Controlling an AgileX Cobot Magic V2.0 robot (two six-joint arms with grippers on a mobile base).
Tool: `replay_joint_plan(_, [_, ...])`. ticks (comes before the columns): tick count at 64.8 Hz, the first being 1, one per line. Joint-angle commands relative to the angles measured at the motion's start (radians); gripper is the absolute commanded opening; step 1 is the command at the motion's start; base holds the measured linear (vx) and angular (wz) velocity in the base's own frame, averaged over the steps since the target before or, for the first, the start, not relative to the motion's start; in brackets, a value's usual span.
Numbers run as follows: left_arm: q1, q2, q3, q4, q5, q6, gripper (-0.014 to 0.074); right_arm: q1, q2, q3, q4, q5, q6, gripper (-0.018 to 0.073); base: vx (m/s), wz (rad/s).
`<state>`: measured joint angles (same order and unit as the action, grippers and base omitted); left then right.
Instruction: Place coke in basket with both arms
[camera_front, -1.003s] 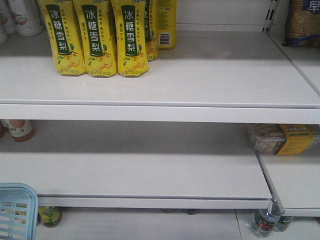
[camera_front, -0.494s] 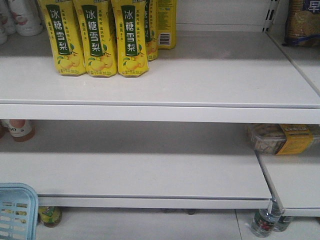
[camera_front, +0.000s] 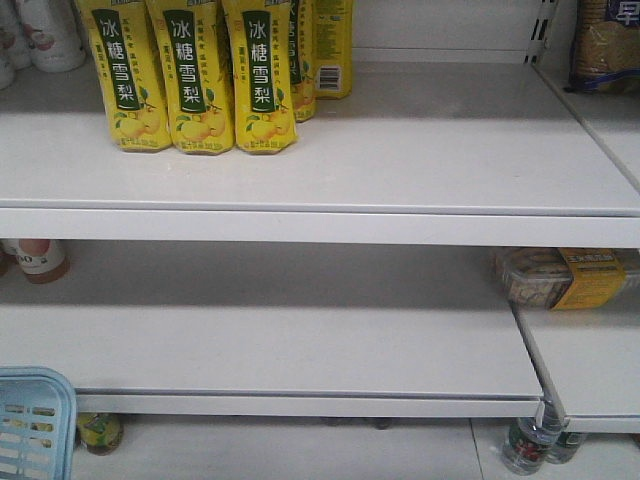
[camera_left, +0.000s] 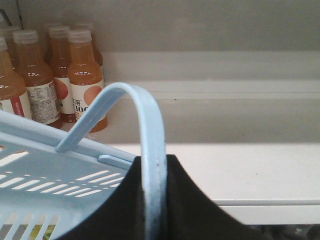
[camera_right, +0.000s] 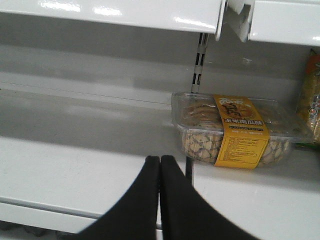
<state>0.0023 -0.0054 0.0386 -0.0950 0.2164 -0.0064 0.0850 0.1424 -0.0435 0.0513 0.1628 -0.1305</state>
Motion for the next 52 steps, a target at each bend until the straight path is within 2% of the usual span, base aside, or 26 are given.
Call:
replay_joint_plan(1, [0.001, -0.021, -0.037, 0.012, -0.152, 0.024, -0.0006, -0.005, -0.036, 0.018, -0.046, -0.14, 0.031, -0.001, 0.0, 0.0])
replay_joint_plan(11, [0.001, -0.021, -0.037, 0.012, -0.152, 0.024, -0.0006, -0.005, -0.14, 0.081, -0.051, -0.141, 0.017, -0.001, 0.0, 0.0])
replay_joint_plan(16, [0.001, -0.021, -0.037, 0.012, -0.152, 0.024, -0.0006, -0.005, -0.167, 0.08, -0.051, -0.091, 0.017, -0.001, 0.0, 0.0])
replay_joint_plan(52, [0.001, -0.021, -0.037, 0.012, -0.152, 0.024, -0.0006, -0.005, -0.166, 0.081, -0.04, -0.097, 0.024, -0.001, 0.0, 0.0])
